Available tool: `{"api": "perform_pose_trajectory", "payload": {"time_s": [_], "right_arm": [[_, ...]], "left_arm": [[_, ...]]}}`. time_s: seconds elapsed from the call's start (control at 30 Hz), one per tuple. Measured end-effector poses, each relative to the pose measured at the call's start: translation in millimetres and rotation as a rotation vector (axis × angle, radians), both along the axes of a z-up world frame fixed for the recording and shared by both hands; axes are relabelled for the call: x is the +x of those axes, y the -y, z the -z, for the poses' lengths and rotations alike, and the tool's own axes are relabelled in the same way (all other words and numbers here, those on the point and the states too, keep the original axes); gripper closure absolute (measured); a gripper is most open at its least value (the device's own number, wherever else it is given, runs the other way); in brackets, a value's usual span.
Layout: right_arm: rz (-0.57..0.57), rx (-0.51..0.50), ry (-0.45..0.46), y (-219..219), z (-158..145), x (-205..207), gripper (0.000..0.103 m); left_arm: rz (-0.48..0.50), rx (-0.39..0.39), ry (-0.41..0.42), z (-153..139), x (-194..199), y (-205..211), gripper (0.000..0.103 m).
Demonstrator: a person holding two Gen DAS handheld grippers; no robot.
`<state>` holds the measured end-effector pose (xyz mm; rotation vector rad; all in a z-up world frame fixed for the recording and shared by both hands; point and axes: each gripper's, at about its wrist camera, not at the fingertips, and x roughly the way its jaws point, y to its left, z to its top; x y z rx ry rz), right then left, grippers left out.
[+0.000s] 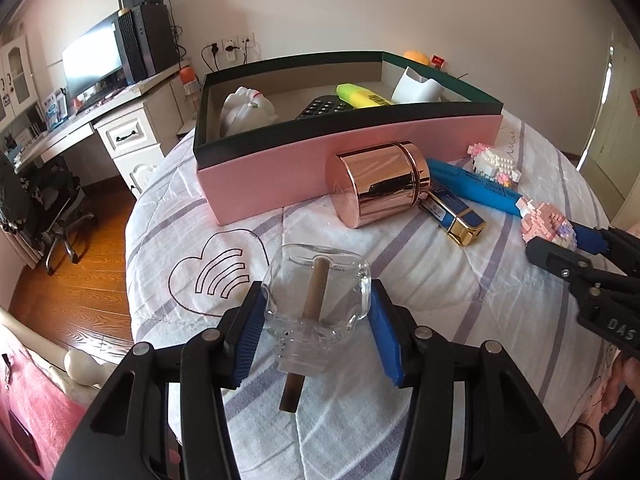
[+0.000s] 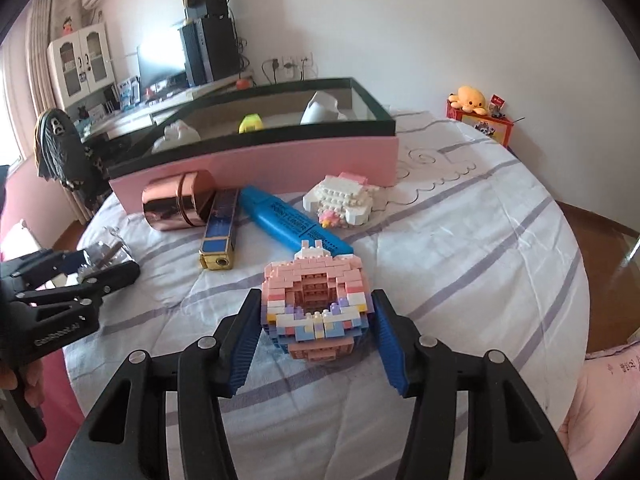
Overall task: Organize rigid objects
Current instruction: 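Grasp the pink lego donut with the right tool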
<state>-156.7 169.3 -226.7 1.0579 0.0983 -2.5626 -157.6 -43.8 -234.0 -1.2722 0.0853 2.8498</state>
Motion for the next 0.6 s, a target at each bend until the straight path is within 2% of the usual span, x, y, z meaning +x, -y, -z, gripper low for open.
{"api": "perform_pose_trajectory", "payload": {"time_s": [0.23, 0.6], "right_arm": [[-0.026, -0.021, 0.002, -4, -3, 0, 0.049], [-0.024, -0.067, -0.048, -21, -35, 6, 0.050]], "left_arm": [[0.006, -0.005, -0.006, -7, 3, 0, 0.052], [0.035, -0.002, -0.052, -31, 10, -4, 0.052]]}}
